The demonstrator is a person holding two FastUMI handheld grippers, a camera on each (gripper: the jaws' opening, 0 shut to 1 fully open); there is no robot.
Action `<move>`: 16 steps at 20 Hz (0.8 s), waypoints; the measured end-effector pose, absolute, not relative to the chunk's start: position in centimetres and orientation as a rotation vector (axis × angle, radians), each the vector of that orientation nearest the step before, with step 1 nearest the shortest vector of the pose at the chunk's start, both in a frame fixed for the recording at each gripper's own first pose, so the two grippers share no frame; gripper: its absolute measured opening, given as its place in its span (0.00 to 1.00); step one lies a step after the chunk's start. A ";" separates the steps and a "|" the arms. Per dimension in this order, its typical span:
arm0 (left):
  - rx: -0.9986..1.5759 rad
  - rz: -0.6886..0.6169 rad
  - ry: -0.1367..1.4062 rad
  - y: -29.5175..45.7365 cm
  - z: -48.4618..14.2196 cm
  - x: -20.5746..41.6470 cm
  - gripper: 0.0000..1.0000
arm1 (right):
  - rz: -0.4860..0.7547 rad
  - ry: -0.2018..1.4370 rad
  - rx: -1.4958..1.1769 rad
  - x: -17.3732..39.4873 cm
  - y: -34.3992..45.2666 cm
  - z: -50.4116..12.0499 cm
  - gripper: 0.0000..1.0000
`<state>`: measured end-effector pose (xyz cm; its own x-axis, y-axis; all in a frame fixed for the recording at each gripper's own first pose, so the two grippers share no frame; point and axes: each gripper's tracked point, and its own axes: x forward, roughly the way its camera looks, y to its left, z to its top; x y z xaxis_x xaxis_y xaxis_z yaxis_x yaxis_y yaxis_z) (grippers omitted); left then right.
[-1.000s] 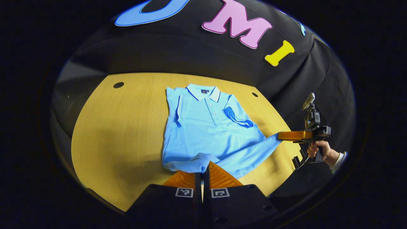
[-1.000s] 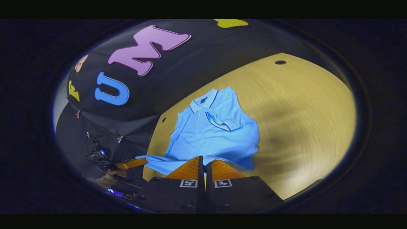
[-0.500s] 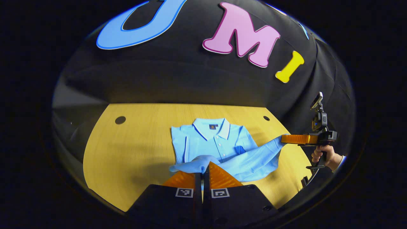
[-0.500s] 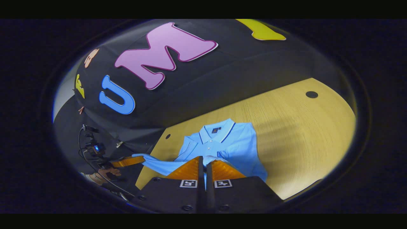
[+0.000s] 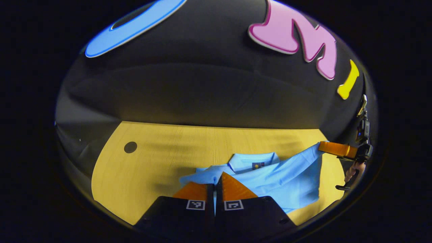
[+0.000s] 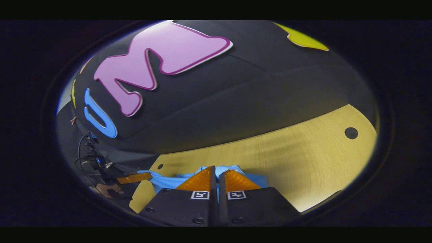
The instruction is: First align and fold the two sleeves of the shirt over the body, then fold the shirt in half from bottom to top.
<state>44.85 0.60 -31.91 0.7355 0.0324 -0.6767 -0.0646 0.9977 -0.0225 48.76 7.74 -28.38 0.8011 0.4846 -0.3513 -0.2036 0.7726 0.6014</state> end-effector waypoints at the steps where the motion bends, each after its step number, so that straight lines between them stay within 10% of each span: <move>1: -0.024 0.078 0.748 0.7 -32.8 45.1 0.06 | 0.373 0.529 0.565 49.9 7.5 -29.6 0.10; 9: 0.055 0.135 0.831 2.4 -38.4 47.4 0.21 | 0.248 0.640 0.535 53.1 5.5 -37.8 0.05; 14: 0.086 0.190 0.787 3.4 -35.5 46.8 0.99 | 0.313 0.621 0.422 50.3 5.0 -35.2 0.62; 16: 0.093 0.194 0.747 3.2 -33.1 46.1 0.99 | 0.335 0.578 0.355 49.3 4.9 -32.7 0.81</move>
<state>46.11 3.16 -33.09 0.7169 0.2079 -0.6654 -0.1416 0.9780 0.1530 49.32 4.93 -32.68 0.7872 0.4018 -0.4679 -0.2062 0.8865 0.4143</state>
